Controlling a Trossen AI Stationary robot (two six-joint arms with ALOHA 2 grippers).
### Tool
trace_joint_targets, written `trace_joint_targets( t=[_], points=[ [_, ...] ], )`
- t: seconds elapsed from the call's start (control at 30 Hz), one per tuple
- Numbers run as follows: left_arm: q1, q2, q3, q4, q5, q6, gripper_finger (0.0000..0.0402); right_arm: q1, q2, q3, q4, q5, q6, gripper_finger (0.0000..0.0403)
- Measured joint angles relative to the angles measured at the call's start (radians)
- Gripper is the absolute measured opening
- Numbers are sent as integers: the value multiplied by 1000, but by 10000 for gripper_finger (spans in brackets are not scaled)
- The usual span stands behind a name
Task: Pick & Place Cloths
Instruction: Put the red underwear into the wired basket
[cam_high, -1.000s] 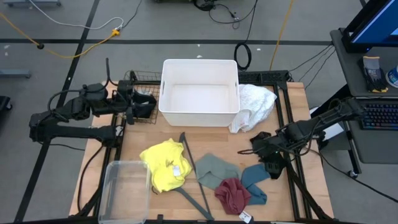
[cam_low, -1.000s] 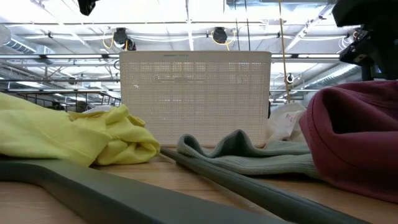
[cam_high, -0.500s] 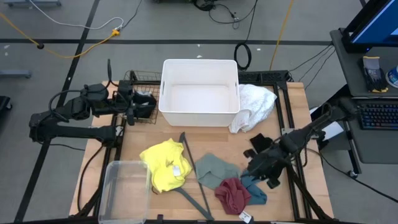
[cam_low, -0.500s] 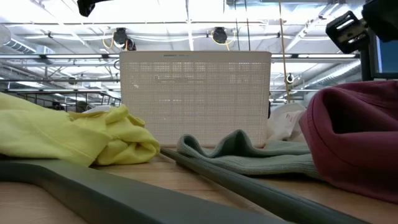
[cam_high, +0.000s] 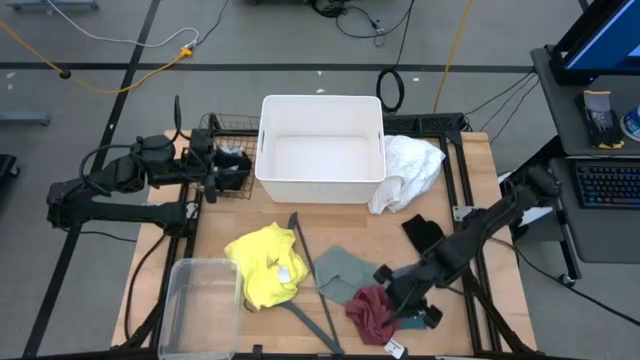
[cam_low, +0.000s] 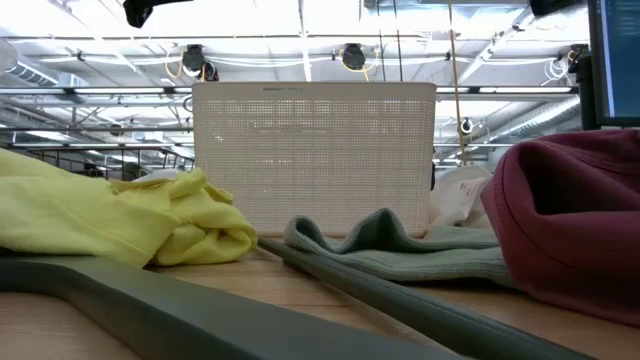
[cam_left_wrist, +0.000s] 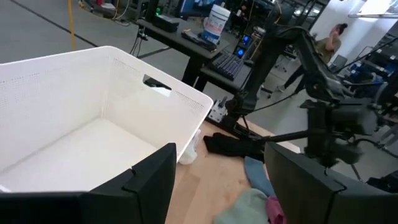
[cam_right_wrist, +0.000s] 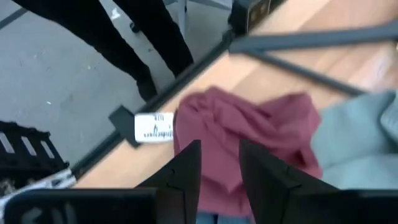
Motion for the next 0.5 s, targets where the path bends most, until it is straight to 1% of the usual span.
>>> trace_joint_targets(
  t=[0.07, 0.2, 0.33, 0.5],
  points=[
    [0, 0, 0, 0, 0, 1, 248, 6, 23, 33, -5, 1, 0, 117],
    [0, 0, 0, 0, 1, 1, 248, 15, 59, 78, -2, 2, 0, 156],
    [-1, 0, 0, 0, 2, -2, 248, 28, 83, 88, -3, 10, -22, 194],
    [-15, 0, 0, 1, 2, -3, 248, 39, 93, 88, -5, 61, -72, 225]
  ],
)
